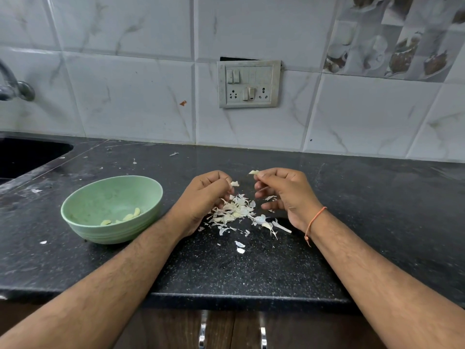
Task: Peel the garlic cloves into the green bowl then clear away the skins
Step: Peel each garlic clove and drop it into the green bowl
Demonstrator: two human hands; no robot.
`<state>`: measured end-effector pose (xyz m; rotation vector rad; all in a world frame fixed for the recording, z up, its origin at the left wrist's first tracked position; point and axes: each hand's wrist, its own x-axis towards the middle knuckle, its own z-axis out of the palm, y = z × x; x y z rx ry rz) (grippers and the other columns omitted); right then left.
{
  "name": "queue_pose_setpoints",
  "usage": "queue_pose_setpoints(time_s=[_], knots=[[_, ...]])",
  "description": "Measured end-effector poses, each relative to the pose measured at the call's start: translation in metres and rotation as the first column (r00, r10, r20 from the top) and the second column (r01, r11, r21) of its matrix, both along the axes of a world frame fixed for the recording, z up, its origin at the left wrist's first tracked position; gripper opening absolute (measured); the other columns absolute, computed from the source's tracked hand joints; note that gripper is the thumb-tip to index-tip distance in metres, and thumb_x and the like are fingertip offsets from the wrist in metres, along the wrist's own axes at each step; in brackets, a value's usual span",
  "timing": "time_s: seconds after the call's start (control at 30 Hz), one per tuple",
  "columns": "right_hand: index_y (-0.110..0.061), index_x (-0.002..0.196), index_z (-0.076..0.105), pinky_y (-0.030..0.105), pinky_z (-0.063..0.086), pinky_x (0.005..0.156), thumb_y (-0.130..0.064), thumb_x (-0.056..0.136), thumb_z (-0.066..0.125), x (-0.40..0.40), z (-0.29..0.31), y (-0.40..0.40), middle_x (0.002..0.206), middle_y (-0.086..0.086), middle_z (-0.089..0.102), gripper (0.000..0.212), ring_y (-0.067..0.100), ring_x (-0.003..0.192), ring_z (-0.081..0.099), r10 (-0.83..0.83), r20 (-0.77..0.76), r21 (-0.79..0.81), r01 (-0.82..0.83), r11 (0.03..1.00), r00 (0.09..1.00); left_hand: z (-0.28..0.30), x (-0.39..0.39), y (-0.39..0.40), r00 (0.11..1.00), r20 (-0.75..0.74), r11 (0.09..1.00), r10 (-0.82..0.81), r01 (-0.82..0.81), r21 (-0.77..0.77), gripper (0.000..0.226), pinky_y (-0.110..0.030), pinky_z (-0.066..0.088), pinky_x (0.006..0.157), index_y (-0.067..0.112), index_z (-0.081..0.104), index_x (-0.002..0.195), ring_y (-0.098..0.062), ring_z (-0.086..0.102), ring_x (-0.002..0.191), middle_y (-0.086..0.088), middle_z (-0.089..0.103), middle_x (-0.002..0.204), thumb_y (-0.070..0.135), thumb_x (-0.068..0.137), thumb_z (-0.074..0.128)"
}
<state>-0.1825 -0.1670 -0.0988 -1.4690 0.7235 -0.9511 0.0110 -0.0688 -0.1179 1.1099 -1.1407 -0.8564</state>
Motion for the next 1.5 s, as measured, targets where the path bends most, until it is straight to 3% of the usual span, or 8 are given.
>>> queue_pose_setpoints(time_s=[0.2, 0.4, 0.53, 0.67, 0.8, 1.03, 1.4, 1.5], knots=[[-0.009, 0.098, 0.081, 0.03, 0.049, 0.054, -0.022, 0.096, 0.078, 0.001, 0.0, 0.002, 0.09, 0.01, 0.077, 0.014, 0.022, 0.074, 0.069, -0.002, 0.022, -0.055, 0.003, 0.998, 1.0, -0.007, -0.001, 0.0, 0.977, 0.186, 0.994, 0.103, -0.097, -0.044, 0.006, -0.028, 0.052, 0.069, 0.007, 0.079, 0.088, -0.018, 0.064, 0.076, -0.015, 0.078, 0.087, 0.009, 0.087, 0.084], [-0.006, 0.099, 0.08, 0.031, 0.047, 0.054, -0.02, 0.096, 0.078, 0.0, -0.001, 0.003, 0.091, 0.013, 0.078, 0.015, 0.024, 0.074, 0.07, 0.018, 0.0, -0.112, -0.017, 0.994, 1.0, -0.004, -0.003, 0.0, 0.943, 0.286, 0.984, 0.174, -0.175, -0.021, 0.022, -0.038, 0.061, 0.079, 0.018, 0.082, 0.096, -0.018, 0.072, 0.082, -0.003, 0.082, 0.086, 0.005, 0.097, 0.064], [-0.009, 0.098, 0.082, 0.031, 0.048, 0.055, -0.019, 0.095, 0.079, -0.001, -0.002, 0.004, 0.092, 0.015, 0.078, 0.011, 0.025, 0.076, 0.071, 0.032, -0.007, -0.136, -0.032, 0.99, 0.999, -0.006, -0.002, 0.003, 0.842, 0.454, 0.957, 0.291, -0.257, -0.136, 0.021, -0.024, 0.051, 0.061, 0.022, 0.078, 0.075, -0.007, 0.06, 0.058, 0.006, 0.074, 0.07, 0.036, 0.09, 0.085], [-0.011, 0.094, 0.084, 0.031, 0.047, 0.054, -0.016, 0.094, 0.079, -0.003, -0.003, 0.009, 0.088, 0.014, 0.078, 0.007, 0.022, 0.073, 0.069, 0.036, -0.01, -0.172, -0.037, 0.984, 0.999, -0.002, -0.01, 0.009, 0.772, 0.487, 0.911, 0.409, -0.312, -0.271, 0.022, -0.013, 0.05, 0.069, 0.032, 0.08, 0.106, -0.006, 0.066, 0.065, 0.019, 0.076, 0.096, 0.029, 0.086, 0.089], [-0.011, 0.095, 0.084, 0.031, 0.046, 0.053, -0.017, 0.094, 0.08, -0.003, -0.001, 0.021, 0.087, 0.014, 0.078, 0.008, 0.021, 0.072, 0.066, 0.028, 0.007, -0.193, -0.027, 0.981, 1.0, 0.014, -0.018, 0.022, 0.707, 0.539, 0.888, 0.458, -0.33, -0.321, 0.009, -0.01, 0.046, 0.066, 0.033, 0.082, 0.103, -0.002, 0.066, 0.072, 0.022, 0.075, 0.089, 0.03, 0.095, 0.079], [-0.02, 0.095, 0.085, 0.031, 0.048, 0.057, -0.025, 0.096, 0.078, 0.014, 0.029, 0.045, 0.088, 0.006, 0.08, 0.009, 0.014, 0.07, 0.063, 0.008, -0.021, -0.289, -0.014, 0.957, 1.0, 0.07, -0.011, 0.056, 0.524, 0.719, 0.886, 0.456, -0.344, -0.311, 0.006, -0.022, 0.051, 0.073, 0.029, 0.078, 0.102, 0.002, 0.065, 0.076, 0.017, 0.072, 0.088, 0.03, 0.098, 0.073], [-0.026, 0.096, 0.087, 0.016, 0.04, 0.06, -0.034, 0.092, 0.082, 0.114, 0.038, 0.099, 0.06, -0.023, 0.067, 0.011, -0.005, 0.056, 0.056, 0.044, -0.276, -0.556, -0.197, 0.808, 0.96, 0.097, 0.084, 0.146, 0.285, 0.9, 0.868, 0.329, -0.466, -0.17, 0.005, -0.011, 0.038, 0.063, 0.028, 0.081, 0.099, 0.009, 0.061, 0.074, 0.025, 0.064, 0.075, 0.03, 0.096, 0.077], [-0.03, 0.102, 0.086, 0.021, 0.047, 0.067, -0.038, 0.095, 0.077, 0.131, 0.037, 0.109, 0.078, -0.02, 0.074, 0.013, -0.008, 0.068, 0.062, 0.002, -0.404, -0.626, -0.278, 0.728, 0.915, 0.091, 0.096, 0.159, 0.23, 0.929, 0.855, 0.29, -0.499, -0.144, 0.01, -0.011, 0.038, 0.063, 0.028, 0.083, 0.104, 0.008, 0.058, 0.071, 0.023, 0.066, 0.077, 0.03, 0.097, 0.076]])
